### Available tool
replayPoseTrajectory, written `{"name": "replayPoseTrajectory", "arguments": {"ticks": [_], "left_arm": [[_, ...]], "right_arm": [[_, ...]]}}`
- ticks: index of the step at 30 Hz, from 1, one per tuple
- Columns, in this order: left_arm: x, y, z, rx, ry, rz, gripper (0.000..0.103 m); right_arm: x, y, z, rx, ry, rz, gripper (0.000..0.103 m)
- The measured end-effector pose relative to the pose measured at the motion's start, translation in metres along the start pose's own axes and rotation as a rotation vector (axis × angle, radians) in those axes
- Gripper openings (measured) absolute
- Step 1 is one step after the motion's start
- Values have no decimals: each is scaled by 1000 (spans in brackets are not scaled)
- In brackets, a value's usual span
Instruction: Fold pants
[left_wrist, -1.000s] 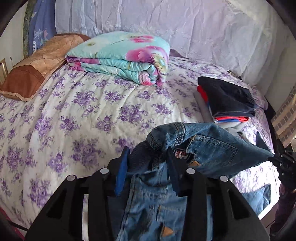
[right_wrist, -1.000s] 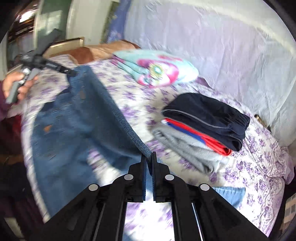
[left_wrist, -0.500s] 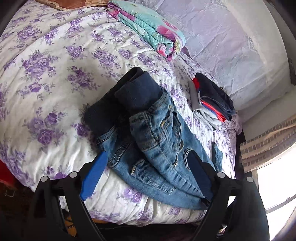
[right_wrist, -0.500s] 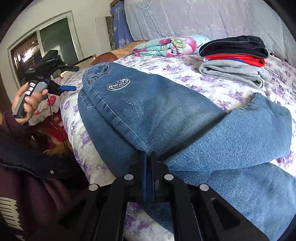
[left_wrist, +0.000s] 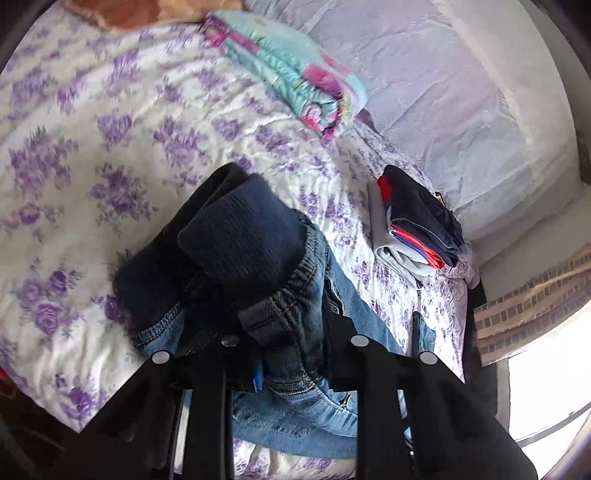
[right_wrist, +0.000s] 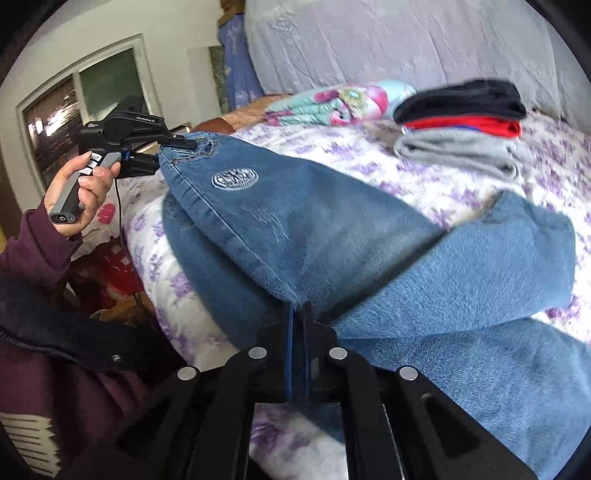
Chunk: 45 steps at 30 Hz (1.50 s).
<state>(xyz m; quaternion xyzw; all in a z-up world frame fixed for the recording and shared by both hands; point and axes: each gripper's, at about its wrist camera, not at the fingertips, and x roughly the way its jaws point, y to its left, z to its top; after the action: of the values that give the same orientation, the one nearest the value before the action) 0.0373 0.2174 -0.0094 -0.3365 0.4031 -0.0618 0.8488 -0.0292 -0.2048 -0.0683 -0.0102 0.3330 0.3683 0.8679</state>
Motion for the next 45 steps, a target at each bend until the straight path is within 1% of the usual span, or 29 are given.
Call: {"name": "replayPoseTrajectory", "arguments": {"ticks": [2,3,5,6,7,9,13,15,16,19,20,21,22,23,24,25,26,27,28,29,33,35,36,37,38,39,43,44,45], "left_arm": [[-20,-8,-9,64,-37,21,22],[-22,-5,-11,70,-42,30,22],[-11,11,-18,76,-27,78,23],[0,23,-23,65,-9,102,24],[10,37,-26,41,6,107,24],[17,53,-31,12,-3,78,25],[5,46,-34,56,-50,64,25],[2,44,-34,61,-47,58,25],[1,45,-34,60,-41,57,25],[5,49,-35,59,-23,69,26],[7,51,-35,51,-18,72,28],[9,54,-35,33,-11,65,30],[10,56,-34,20,-5,57,30],[9,56,-32,13,-1,50,30],[9,55,-31,15,2,52,30],[8,52,-31,22,4,57,30],[7,50,-30,30,5,62,30],[7,49,-29,34,6,64,30],[7,48,-29,32,8,63,30],[7,48,-28,29,10,60,30],[8,52,-28,10,10,45,30],[7,53,-27,0,11,34,30],[7,53,-26,-4,12,29,30],[7,53,-24,-6,12,27,30],[6,52,-22,-5,11,27,30],[5,50,-20,-4,9,26,30],[5,38,-9,23,2,40,30],[5,35,-8,26,2,42,30],[6,35,-7,25,2,43,30]], "right_arm": [[-6,4,-1,-19,-2,36,5],[-5,4,-2,-20,10,34,5],[2,1,-4,-12,43,32,4],[5,-1,-6,-1,57,39,4],[8,-3,-8,8,69,40,3],[4,-3,-8,19,65,56,0],[-16,-5,-7,35,0,103,0],[-19,-7,-6,38,-6,79,0],[-19,-6,-5,29,-4,54,0],[-12,4,-1,-50,22,-63,3],[-10,10,2,-93,33,-86,28],[-9,17,4,-146,33,-116,69],[-10,28,6,-223,15,-157,78],[-9,37,7,-307,6,-183,79],[-5,42,10,-371,24,-206,79],[2,44,14,-410,63,-223,76],[10,43,19,-432,104,-230,59],[18,40,22,-446,155,-230,36],[25,37,24,-453,202,-231,28],[29,36,25,-468,233,-222,23],[32,47,17,-613,260,-235,25],[31,48,14,-634,269,-218,25],[29,49,11,-643,270,-197,28],[27,51,10,-644,268,-165,31],[26,51,10,-639,256,-157,38],[26,50,10,-632,253,-160,43],[43,49,11,-636,265,-222,44],[46,49,12,-625,267,-222,38],[48,48,14,-599,269,-207,14]]}}
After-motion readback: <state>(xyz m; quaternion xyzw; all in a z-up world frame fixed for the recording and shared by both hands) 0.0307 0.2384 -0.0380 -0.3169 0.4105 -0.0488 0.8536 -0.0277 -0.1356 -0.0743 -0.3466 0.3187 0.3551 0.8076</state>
